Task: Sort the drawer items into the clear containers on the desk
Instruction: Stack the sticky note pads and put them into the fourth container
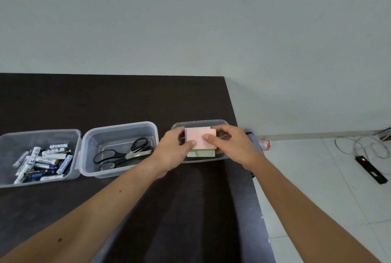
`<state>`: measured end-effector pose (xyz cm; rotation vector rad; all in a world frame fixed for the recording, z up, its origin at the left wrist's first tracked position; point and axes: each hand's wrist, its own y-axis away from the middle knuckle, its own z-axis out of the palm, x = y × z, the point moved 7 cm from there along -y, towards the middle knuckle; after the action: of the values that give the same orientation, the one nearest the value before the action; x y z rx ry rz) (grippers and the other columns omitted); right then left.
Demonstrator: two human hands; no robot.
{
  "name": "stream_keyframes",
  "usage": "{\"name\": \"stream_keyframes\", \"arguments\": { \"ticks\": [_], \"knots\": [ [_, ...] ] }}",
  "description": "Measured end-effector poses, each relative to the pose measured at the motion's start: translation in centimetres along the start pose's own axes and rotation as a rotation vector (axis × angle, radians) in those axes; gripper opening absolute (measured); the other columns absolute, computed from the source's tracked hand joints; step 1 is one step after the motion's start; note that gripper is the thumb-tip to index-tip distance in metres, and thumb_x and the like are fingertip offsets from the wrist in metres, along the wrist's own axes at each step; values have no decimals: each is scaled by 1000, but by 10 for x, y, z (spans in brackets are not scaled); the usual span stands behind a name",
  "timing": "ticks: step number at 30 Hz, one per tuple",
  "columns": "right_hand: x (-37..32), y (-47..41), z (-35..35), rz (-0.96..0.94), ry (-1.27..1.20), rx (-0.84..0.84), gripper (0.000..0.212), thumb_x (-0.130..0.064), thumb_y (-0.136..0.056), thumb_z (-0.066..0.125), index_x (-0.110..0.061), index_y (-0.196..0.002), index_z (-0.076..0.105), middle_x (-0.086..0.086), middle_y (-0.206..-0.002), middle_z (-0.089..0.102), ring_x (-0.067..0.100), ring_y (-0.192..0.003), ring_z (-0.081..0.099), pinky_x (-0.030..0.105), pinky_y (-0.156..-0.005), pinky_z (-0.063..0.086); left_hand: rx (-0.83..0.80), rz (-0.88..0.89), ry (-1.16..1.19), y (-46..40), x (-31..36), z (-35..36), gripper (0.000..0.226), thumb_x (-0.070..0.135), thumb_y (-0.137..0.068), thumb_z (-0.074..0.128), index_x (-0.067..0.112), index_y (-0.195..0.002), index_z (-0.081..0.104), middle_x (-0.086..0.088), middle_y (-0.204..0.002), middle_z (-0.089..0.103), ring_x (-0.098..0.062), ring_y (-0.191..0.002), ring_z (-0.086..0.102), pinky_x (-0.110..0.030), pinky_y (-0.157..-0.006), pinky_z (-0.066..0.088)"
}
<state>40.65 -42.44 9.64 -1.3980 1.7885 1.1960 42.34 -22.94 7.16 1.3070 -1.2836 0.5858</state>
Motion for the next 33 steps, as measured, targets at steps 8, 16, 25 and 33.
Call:
{"name": "stream_keyframes", "arguments": {
  "ticks": [8,16,25,33],
  "knots": [
    [2,-10,7,33,221,-82,60,-53,-97,66,-24,-148,58,-11,-123,69,13,-111,67,42,-98,61,-23,-79,-249,-11,-6,5,33,29,-101,64,27,-135,62,6,-125,71,-19,-117,66,-47,-105,55],
    [4,-12,9,78,280,-111,40,-55,-99,62,-26,-124,70,-8,-113,74,15,-104,70,45,-98,60,-23,-109,-239,-9,-2,1,29,29,-99,67,26,-127,66,2,-112,75,-22,-101,72,-50,-92,62],
    [0,-11,10,73,287,-117,44,-51,-100,62,-25,-137,63,-15,-115,63,9,-108,63,40,-102,57,-10,-102,-186,-9,-2,-3,35,23,-97,74,19,-130,68,4,-118,76,-17,-109,73,-46,-98,61],
    [-8,0,1,-42,296,70,51,-43,-98,71,-22,-143,61,-6,-131,68,4,-107,60,13,-82,46,69,2,-247,9,14,-6,51,47,-82,69,26,-129,62,7,-120,75,-17,-115,71,-50,-102,58]
  ]
}}
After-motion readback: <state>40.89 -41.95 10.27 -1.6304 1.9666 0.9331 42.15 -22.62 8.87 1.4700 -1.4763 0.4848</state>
